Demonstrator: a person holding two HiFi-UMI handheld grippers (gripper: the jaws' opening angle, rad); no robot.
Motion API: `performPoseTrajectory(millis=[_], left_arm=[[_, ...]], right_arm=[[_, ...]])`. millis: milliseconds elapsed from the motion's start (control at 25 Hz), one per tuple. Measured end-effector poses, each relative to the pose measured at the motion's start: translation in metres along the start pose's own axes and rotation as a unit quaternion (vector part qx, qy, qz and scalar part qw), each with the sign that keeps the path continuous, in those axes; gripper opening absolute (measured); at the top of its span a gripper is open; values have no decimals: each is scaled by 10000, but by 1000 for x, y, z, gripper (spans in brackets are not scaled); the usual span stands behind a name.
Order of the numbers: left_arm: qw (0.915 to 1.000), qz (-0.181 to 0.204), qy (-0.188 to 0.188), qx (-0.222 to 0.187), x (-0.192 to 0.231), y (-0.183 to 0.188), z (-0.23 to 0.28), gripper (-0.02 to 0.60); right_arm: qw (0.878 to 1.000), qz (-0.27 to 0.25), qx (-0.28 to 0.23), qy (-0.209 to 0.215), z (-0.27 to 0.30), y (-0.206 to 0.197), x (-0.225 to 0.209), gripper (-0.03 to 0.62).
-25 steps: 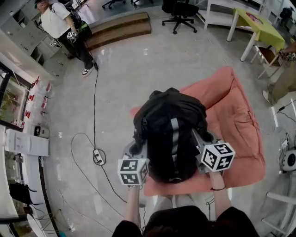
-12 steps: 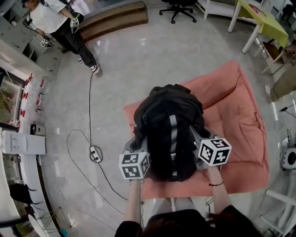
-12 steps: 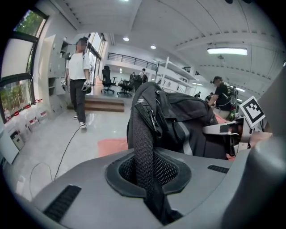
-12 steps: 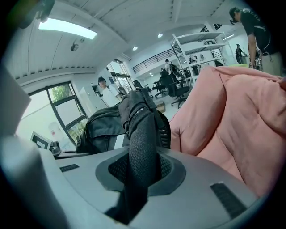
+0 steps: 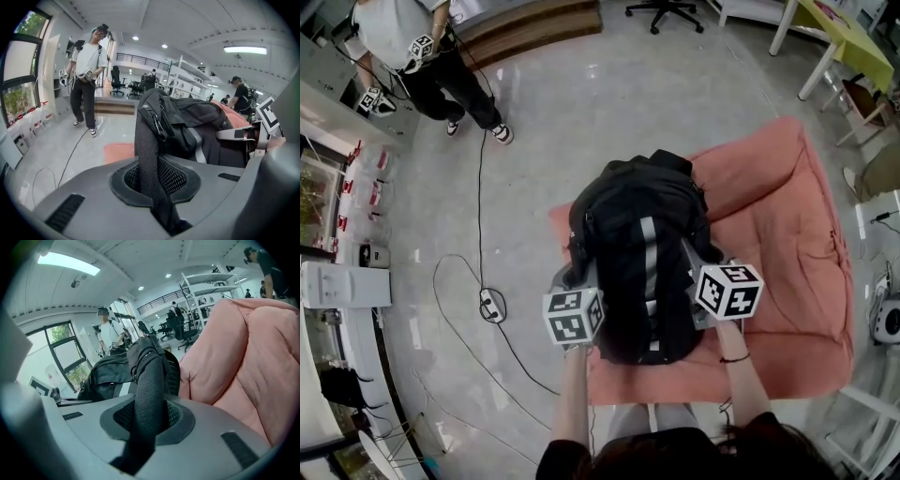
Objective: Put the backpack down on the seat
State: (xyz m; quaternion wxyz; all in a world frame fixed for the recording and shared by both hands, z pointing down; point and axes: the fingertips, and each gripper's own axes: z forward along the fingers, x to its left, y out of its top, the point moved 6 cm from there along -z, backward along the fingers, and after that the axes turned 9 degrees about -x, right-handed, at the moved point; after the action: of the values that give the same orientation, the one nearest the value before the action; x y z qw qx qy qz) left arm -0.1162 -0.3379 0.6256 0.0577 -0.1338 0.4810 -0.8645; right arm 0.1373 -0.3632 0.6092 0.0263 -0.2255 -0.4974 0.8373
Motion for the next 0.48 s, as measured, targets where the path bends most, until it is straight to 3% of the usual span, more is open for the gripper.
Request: performPoseTrajectory(millis=[480], left_arm=[[9997, -40, 226, 114, 23, -2, 48, 43]], right_arm=[[9992, -128, 190, -338, 53, -2, -8, 74]])
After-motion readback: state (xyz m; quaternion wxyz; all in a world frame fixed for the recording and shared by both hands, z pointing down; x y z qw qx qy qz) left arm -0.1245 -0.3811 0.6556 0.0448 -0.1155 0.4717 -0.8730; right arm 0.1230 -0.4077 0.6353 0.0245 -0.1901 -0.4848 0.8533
